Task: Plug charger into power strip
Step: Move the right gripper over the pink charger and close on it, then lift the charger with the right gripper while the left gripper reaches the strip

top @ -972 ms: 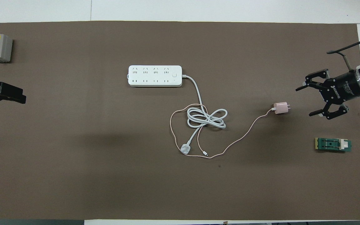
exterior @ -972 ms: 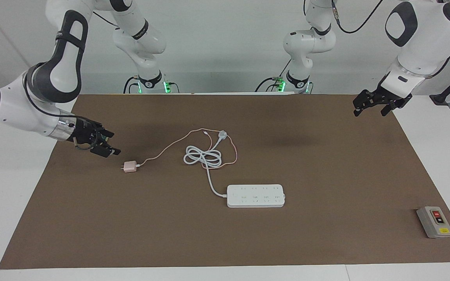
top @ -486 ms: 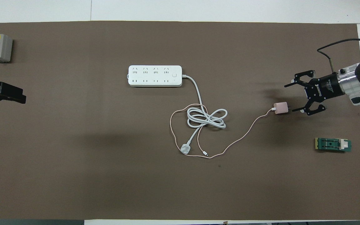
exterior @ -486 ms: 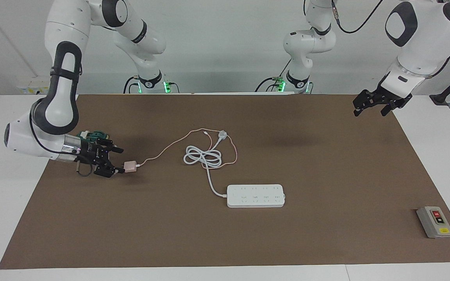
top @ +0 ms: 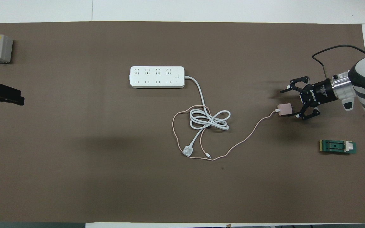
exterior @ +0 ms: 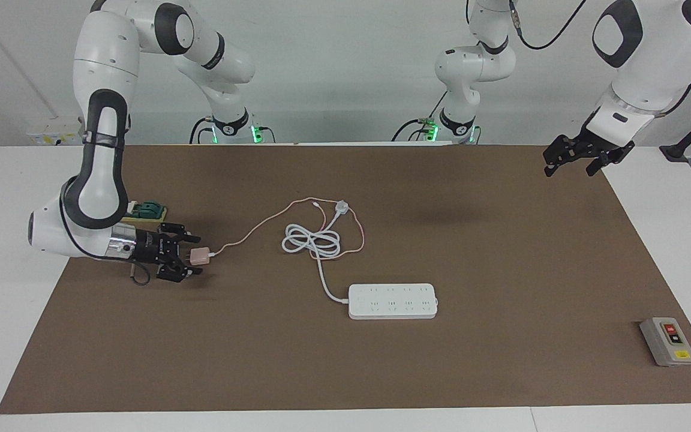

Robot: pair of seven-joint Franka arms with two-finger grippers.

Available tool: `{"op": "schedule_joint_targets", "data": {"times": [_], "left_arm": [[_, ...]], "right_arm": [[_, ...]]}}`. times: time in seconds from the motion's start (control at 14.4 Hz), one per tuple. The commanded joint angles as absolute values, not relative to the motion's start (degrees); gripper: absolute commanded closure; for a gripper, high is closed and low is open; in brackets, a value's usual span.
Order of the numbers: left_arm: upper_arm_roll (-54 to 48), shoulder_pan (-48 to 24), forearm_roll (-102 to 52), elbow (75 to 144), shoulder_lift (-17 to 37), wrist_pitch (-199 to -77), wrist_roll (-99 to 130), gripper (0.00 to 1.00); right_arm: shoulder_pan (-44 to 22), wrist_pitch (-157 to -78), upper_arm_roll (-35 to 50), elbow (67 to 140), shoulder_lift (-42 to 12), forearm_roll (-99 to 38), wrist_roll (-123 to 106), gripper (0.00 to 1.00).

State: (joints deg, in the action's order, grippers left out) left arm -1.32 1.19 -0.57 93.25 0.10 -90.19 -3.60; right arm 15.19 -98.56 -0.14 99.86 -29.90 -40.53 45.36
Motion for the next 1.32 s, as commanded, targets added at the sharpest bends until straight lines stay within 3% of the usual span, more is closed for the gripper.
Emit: {"op": "schedule_joint_targets", "data": {"times": [0.0,0.62,0.69,0.97,1.04,1.25], "left_arm": [[-0.9,1.6,-0.3,95.1,-1.5,-91.3,-4.6,0.00],[-0.8,3.1,-20.6,102.5,-2.0,-98.7,-9.5,0.00],[-0.8,3.3,-24.8,103.4,-1.6,-99.3,-10.3,0.00],[-0.8,5.5,-45.1,106.6,4.6,-100.6,-19.4,0.00],[-0.8,5.5,-50.1,108.0,4.9,-100.5,-20.6,0.00],[-1.1,4.6,-63.5,112.7,7.2,-100.4,-28.8,0.00]], "right_arm": [[17.3,-98.1,0.3,100.6,-31.7,-41.7,41.2,0.00],[18.4,-98.4,0.3,101.2,-32.6,-41.7,37.7,0.00],[18.5,-98.7,0.3,101.9,-32.7,-41.7,36.5,0.06],[18.4,-100.4,0.3,102.7,-32.7,-41.7,35.7,0.85],[18.4,-100.6,0.3,102.8,-32.6,-41.7,35.8,1.00],[17.9,-100.8,0.2,102.6,-32.4,-41.7,36.8,1.00]]}}
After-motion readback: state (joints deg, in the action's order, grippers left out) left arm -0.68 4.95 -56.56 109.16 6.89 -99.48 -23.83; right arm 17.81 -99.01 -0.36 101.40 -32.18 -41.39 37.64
